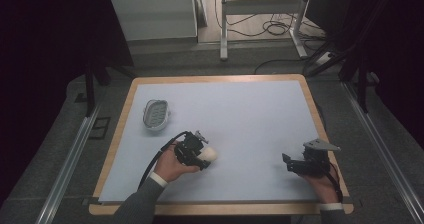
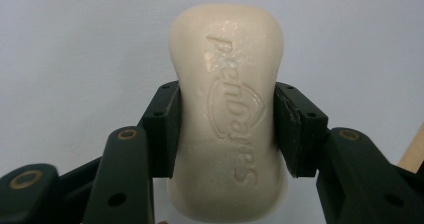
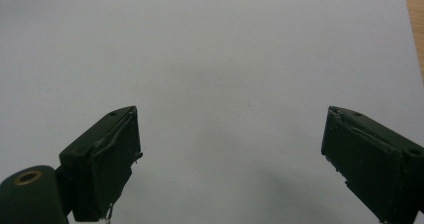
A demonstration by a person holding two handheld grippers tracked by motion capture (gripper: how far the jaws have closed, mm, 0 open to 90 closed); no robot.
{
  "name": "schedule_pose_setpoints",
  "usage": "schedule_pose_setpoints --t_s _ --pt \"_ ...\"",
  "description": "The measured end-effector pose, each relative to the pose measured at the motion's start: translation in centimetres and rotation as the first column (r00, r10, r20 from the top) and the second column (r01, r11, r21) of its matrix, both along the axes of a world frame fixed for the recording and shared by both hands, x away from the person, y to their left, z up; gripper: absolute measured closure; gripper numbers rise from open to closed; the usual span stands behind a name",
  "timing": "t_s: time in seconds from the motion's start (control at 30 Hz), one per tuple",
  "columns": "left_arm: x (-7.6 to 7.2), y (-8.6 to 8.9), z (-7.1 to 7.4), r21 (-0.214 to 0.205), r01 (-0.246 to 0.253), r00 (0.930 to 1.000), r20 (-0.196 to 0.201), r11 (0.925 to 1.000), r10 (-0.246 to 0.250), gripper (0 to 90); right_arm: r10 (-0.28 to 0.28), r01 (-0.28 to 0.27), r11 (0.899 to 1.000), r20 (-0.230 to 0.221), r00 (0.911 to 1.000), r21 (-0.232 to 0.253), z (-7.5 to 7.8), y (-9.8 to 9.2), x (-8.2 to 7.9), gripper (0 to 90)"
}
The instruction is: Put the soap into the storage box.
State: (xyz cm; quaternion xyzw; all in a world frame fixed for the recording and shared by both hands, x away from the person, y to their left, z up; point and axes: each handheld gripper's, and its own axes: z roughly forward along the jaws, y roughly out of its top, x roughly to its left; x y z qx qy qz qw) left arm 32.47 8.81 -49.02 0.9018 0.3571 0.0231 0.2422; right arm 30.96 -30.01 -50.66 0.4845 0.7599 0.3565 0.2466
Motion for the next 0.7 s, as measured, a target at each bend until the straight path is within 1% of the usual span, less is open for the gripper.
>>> schedule_pose_setpoints --t_s 0.23,0.3,0.33,0.4,0.7 --pt "0.7 1.7 1.2 -0.012 -0.032 0.9994 0.012 0.9994 0.032 49.4 -0.005 0.005 1.0 0.0 1.0 -0.001 0.0 -0.1 0.0 8.5" --pt "0.9 2.3 1.5 -0.034 -0.039 0.9992 0.007 0.9987 0.039 49.4 -0.006 0.006 1.0 -0.002 1.0 -0.002 0.0 -0.1 0.0 8.5" --pt "1.0 2.5 1.6 -0.037 -0.044 0.999 0.007 0.9983 0.045 49.4 -0.01 0.01 1.0 -0.002 0.9999 -0.003 -0.1 -0.1 0.0 8.4" --pt "1.1 2.9 1.9 -0.027 -0.052 0.9985 0.014 0.9983 0.052 49.4 -0.012 0.012 1.0 -0.003 0.9999 -0.002 -0.1 -0.1 0.1 8.4" --pt "1.5 4.0 2.5 -0.032 -0.08 0.9963 0.028 0.9963 0.081 49.4 -0.018 0.018 1.0 -0.003 0.9998 -0.003 -0.1 -0.2 0.1 8.5"
